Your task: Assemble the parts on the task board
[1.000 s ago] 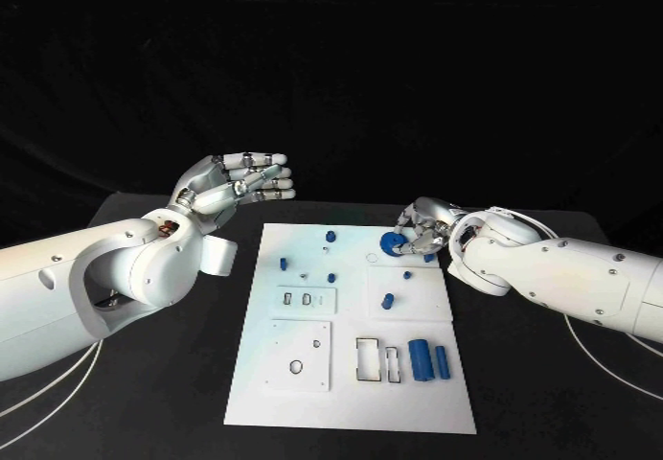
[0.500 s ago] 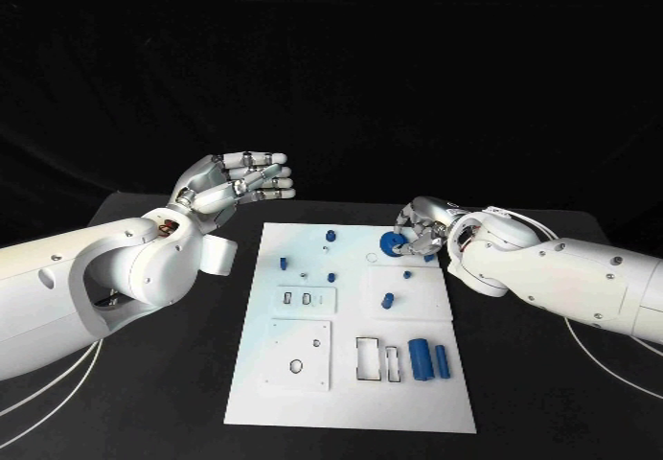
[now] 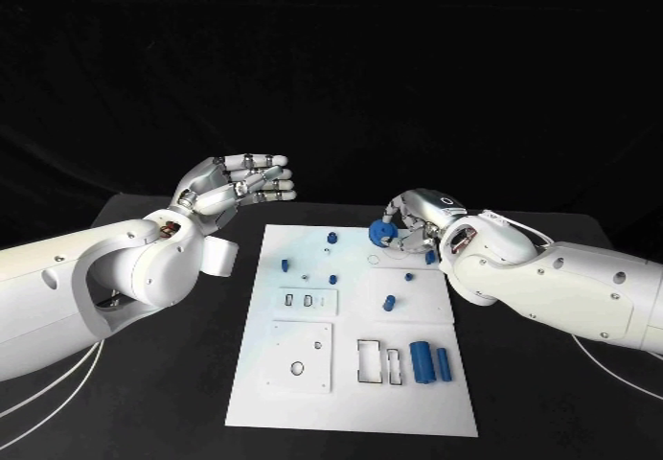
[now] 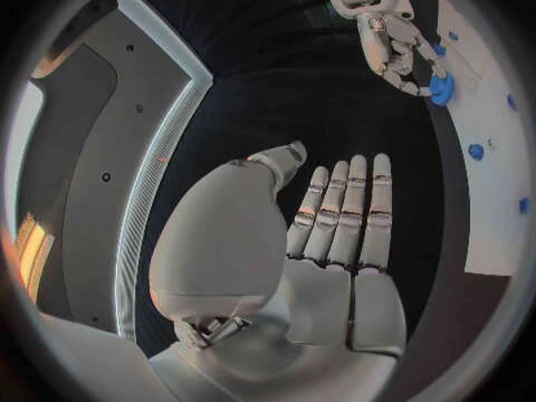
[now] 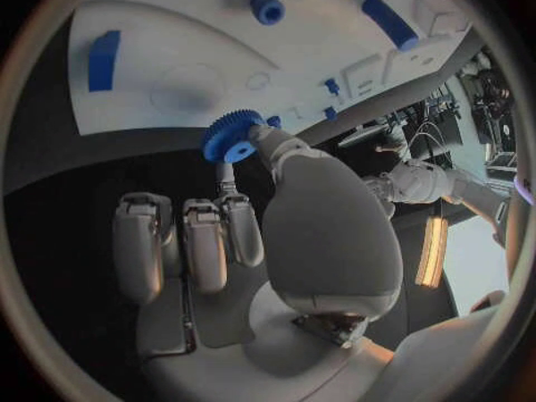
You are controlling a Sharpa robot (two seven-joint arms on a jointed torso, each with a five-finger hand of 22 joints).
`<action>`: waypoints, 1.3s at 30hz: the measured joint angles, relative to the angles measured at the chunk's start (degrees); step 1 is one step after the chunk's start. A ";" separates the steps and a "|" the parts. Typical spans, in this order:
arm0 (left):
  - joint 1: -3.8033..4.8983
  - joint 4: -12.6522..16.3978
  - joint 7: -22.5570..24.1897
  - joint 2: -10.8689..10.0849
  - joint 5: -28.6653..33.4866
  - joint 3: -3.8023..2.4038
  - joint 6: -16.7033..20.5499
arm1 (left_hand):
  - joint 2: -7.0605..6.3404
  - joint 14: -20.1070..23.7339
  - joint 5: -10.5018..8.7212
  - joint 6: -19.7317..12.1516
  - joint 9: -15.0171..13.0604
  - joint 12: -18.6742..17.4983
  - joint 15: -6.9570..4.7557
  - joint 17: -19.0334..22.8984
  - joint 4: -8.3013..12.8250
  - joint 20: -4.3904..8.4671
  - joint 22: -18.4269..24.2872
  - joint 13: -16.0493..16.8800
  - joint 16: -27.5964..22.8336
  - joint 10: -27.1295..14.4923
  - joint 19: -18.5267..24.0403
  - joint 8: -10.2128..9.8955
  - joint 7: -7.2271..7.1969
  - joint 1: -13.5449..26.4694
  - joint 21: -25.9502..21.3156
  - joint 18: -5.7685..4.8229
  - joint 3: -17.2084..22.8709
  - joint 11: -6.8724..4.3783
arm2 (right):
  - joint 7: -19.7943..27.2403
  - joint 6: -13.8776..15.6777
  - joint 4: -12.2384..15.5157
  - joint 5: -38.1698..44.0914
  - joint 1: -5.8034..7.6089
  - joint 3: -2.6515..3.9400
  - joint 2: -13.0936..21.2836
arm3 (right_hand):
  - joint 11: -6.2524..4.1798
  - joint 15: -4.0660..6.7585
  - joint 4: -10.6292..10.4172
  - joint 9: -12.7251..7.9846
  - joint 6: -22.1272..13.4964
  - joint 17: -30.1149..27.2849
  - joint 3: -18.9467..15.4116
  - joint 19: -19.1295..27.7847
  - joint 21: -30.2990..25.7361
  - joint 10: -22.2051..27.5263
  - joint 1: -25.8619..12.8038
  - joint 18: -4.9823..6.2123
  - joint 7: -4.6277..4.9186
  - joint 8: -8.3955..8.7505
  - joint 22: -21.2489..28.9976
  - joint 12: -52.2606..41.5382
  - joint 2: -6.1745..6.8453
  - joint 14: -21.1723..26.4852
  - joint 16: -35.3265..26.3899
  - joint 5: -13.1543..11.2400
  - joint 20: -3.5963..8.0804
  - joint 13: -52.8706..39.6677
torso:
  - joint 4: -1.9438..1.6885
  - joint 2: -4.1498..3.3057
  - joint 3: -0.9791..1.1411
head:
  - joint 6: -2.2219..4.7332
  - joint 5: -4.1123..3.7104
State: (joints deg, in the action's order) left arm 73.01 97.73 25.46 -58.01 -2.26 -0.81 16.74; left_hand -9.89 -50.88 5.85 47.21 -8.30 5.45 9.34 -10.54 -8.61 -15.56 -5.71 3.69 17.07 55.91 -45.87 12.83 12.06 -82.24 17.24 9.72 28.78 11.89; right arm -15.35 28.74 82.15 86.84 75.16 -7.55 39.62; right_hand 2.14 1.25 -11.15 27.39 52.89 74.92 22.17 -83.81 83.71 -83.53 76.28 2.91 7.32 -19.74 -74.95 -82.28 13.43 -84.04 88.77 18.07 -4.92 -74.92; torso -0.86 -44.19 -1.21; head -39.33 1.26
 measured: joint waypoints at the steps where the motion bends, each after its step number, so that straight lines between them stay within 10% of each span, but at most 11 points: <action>1: 0.00 -0.05 0.00 0.03 0.00 0.00 0.00 | 0.00 0.00 0.00 0.00 0.00 0.00 0.00 -0.01 0.00 0.00 0.00 0.00 0.00 0.00 0.00 0.00 0.00 0.00 0.00 0.00 0.00 0.00 | -0.08 0.36 0.30 0.43 0.08 0.01 -0.35 | 0.00 0.00 0.00 0.00 0.01 0.00 0.00 0.00 0.00 0.00 0.00 0.00 -0.01 0.01 0.00 0.00 0.00 0.00 0.00 0.02 0.00 0.00 | 0.03 0.02 -0.02 | 0.02 0.03; 20: 0.00 -0.44 -0.04 0.80 0.00 -0.01 -0.13 | 0.00 0.00 0.00 0.00 0.00 0.02 0.00 -0.04 0.00 0.00 -0.01 0.00 0.00 0.00 0.00 0.00 0.00 0.00 0.00 0.00 0.00 0.00 | -0.55 1.02 -2.93 2.96 -1.24 -0.43 -10.71 | 0.00 0.00 -0.01 0.02 0.04 -0.01 0.00 0.01 0.00 0.00 -0.14 0.03 -0.07 0.29 0.01 0.01 0.17 0.00 0.00 0.02 0.00 0.01 | -0.23 -0.21 -0.09 | 0.09 0.16; 39: 0.01 -0.39 -0.05 0.86 0.01 -0.02 -0.16 | 0.00 0.00 0.00 0.00 0.00 0.03 0.00 -0.03 0.00 0.00 -0.01 0.00 0.00 0.00 0.00 0.00 0.00 0.00 0.00 0.00 0.00 0.00 | -0.63 -1.18 -6.59 2.97 -2.69 -0.63 -13.56 | 0.00 -0.01 0.00 -0.02 0.18 -0.01 0.32 0.01 -0.01 0.01 -0.36 0.06 -0.22 0.26 0.03 0.01 0.40 0.00 -0.01 -0.13 0.00 0.02 | -0.21 -0.19 0.01 | -0.47 0.62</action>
State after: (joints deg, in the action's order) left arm 73.02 97.34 25.42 -57.15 -2.25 -0.83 16.58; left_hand -9.89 -50.88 5.85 47.21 -8.30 5.48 9.34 -10.57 -8.61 -15.56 -5.72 3.69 17.07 55.91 -45.87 12.83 12.06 -82.24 17.25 9.72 28.78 11.88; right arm -15.98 27.56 75.56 89.81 72.47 -8.18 26.06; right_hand 2.14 1.24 -11.15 27.37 53.07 74.91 22.49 -83.81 83.70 -83.52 75.92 2.98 7.10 -19.48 -74.92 -82.26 13.83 -84.04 88.77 17.94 -4.92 -74.91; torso -1.07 -44.38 -1.21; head -39.79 1.87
